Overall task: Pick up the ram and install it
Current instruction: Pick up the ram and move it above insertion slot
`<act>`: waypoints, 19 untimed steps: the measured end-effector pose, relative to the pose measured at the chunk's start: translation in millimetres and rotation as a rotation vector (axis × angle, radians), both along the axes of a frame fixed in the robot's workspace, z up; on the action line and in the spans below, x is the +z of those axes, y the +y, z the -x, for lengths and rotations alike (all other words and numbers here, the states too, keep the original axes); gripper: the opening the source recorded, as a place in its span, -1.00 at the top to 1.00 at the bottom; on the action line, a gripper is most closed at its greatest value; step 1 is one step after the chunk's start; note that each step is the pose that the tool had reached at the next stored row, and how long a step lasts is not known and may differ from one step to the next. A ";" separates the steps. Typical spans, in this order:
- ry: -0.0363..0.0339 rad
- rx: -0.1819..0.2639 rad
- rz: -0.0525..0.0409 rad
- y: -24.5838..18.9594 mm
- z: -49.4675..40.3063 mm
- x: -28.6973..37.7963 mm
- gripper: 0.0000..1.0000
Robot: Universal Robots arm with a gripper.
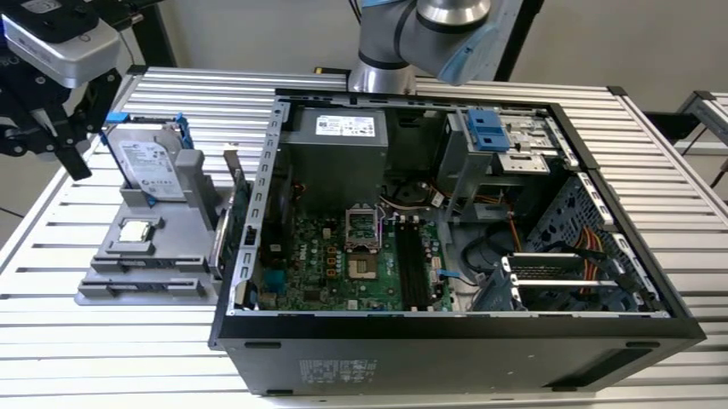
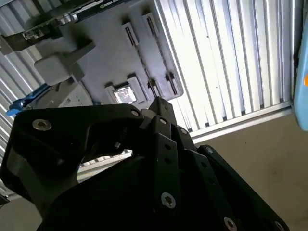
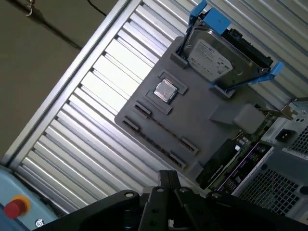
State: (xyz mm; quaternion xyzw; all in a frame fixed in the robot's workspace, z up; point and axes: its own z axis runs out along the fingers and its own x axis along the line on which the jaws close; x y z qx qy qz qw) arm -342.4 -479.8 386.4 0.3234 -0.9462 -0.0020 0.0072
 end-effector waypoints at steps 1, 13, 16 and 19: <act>0.0000 0.005 0.0000 0.0 0.0 0.0 1.00; 0.0000 0.083 0.0000 0.0 0.0 0.0 1.00; 0.0000 0.103 0.0000 0.0 0.1 0.0 1.00; 0.0000 0.116 0.0000 0.0 0.1 0.0 1.00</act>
